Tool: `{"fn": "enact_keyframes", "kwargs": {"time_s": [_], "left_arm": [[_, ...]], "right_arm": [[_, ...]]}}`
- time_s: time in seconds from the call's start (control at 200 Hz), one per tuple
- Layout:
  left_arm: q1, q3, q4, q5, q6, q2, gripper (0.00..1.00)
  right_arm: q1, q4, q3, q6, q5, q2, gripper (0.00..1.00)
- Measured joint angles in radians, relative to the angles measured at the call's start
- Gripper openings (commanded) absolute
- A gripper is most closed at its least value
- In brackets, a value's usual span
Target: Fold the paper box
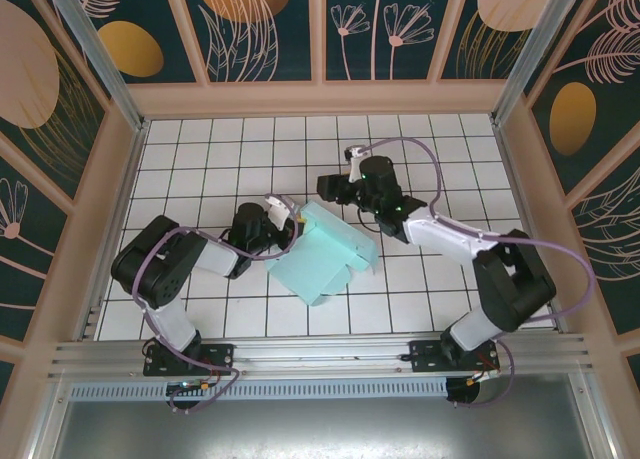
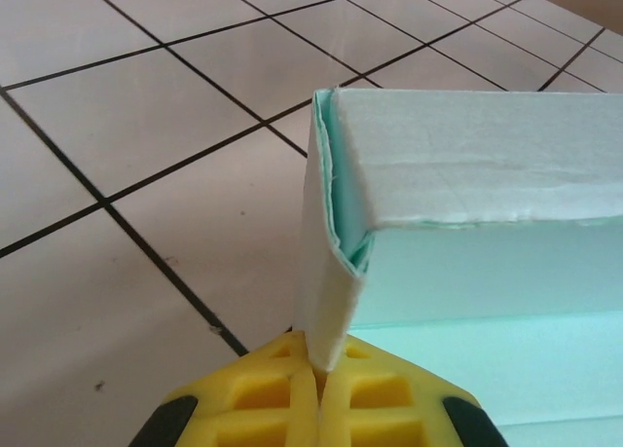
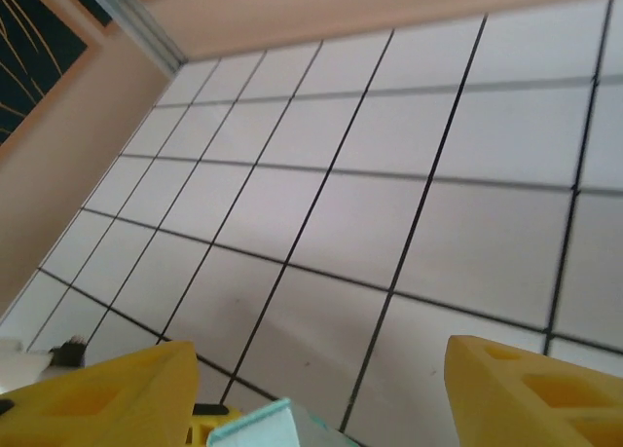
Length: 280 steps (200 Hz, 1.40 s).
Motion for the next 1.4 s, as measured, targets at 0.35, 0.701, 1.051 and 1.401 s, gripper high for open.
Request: {"fn": "enact_keyframes", "kwargs": {"time_s": [0.35,0.701,1.051,1.401], "left_arm": [[-0.029,-0.003,0.034,-0.044,0.009,0.027,0.04],[-0.029,0.008,0.107,-0.048,0.007,0.083,0.16],[-0.03,0.046,0.059,-0.058,0.012,0.129,0.2],[-0.031,0.079,0.076,-0.054,0.001,0.163,0.2]], "right_arm": [[0.0,-0.093,0.061,0.082,-0.181,0.158,0.57],[-0.004,-0.078,0.061,0.101,-0.243,0.198,0.38],[-0.004,-0.05,0.052,0.105,-0.26,0.203,0.36],[-0.013,0.035,0.006,0.142,-0.307,0.203,0.36]]}}
